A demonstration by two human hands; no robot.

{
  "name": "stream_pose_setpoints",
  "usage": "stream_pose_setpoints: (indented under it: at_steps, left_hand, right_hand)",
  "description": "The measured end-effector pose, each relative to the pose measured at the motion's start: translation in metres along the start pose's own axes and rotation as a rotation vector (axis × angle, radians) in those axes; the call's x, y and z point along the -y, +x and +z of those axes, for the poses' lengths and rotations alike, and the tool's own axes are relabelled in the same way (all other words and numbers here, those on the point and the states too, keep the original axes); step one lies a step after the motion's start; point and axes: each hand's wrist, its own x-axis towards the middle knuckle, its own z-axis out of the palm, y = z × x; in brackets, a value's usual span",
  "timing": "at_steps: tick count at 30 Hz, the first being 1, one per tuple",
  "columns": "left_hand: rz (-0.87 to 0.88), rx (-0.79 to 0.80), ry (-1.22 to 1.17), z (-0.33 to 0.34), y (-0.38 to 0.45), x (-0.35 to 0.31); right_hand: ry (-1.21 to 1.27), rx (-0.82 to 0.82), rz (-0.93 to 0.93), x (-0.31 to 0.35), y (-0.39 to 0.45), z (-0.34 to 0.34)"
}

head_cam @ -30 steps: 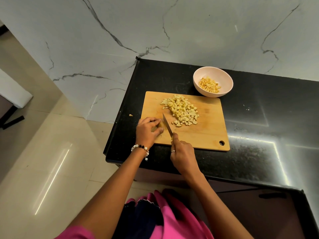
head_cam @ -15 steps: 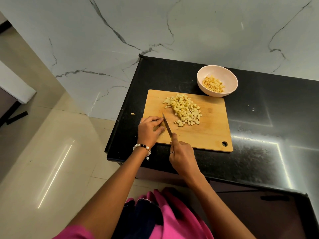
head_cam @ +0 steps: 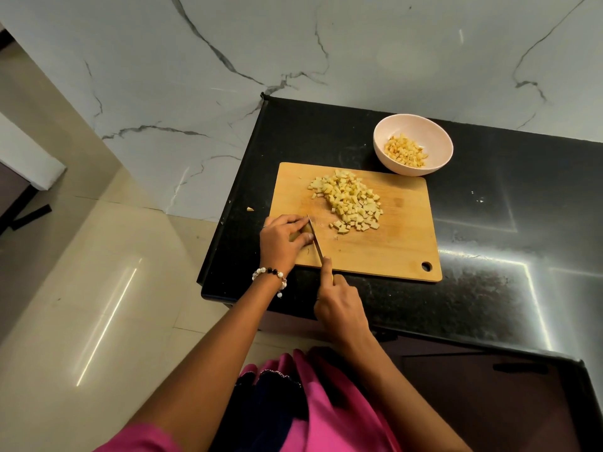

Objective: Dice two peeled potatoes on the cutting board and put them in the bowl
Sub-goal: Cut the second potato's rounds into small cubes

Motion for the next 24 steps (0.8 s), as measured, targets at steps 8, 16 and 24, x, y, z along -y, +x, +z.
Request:
stream_pose_setpoints:
  at_steps: [8, 16, 24]
  left_hand:
    - [-0.009, 0.016, -0.015, -0.004, 0.0, 0.001]
    - [0.011, -0.026, -0.031, -0.003, -0.002, 0.004]
    - [0.01, -0.037, -0.038, -0.002, 0.0, 0.003]
  right_hand:
    - [0.168, -0.022, 0.04, -0.005, 0.009, -0.017]
    - [0.138, 0.017, 0.019, -0.005, 0.009, -0.017]
    - [0.067, 0.008, -0.008, 0.003, 0.011, -0.018]
